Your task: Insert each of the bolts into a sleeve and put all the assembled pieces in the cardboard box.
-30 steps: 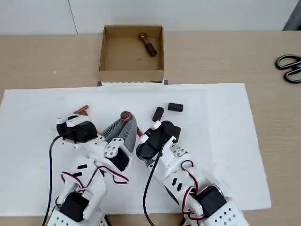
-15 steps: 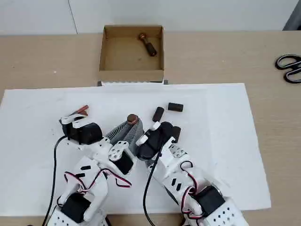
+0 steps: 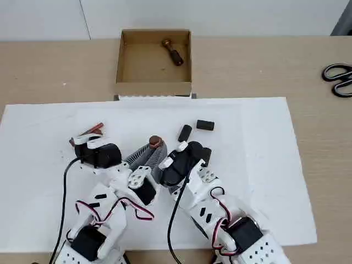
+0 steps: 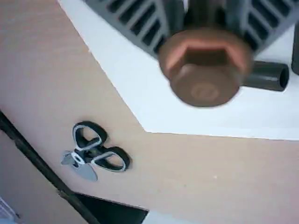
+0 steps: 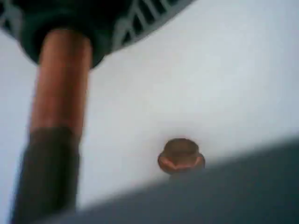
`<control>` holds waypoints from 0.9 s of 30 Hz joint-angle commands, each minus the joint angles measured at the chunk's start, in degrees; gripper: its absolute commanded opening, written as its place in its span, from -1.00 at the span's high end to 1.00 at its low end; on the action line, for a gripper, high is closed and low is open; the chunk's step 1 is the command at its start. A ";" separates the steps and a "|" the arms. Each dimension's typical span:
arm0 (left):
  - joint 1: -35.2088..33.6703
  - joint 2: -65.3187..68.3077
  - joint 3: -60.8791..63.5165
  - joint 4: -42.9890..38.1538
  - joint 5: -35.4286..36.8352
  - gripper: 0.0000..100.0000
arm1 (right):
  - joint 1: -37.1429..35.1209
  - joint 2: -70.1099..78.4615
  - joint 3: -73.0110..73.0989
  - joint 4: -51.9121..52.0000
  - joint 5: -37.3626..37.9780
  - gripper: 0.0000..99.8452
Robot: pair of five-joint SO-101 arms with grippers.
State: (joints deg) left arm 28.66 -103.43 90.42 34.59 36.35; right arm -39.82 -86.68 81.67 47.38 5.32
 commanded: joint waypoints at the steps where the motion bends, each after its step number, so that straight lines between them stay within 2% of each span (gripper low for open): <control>1: 1.58 -0.62 -0.31 0.26 0.26 0.99 | -0.48 -0.13 -1.05 -1.89 0.09 1.00; 11: 3.43 -0.62 4.00 0.35 0.00 0.99 | -0.40 -0.22 -4.31 -1.98 0.35 1.00; 15: 3.52 -0.44 5.85 0.53 -0.09 0.99 | -0.40 -0.57 -5.80 -2.07 4.13 1.00; 22: 9.32 -0.53 5.93 10.81 -0.18 0.99 | -0.40 -0.48 -8.88 -2.24 4.92 1.00; 27: 9.32 -0.62 5.76 10.90 -2.20 0.98 | -0.40 -0.13 -9.76 -2.24 5.01 1.00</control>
State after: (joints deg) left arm 36.22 -104.04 95.34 42.86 36.18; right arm -40.18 -86.42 79.82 47.21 9.54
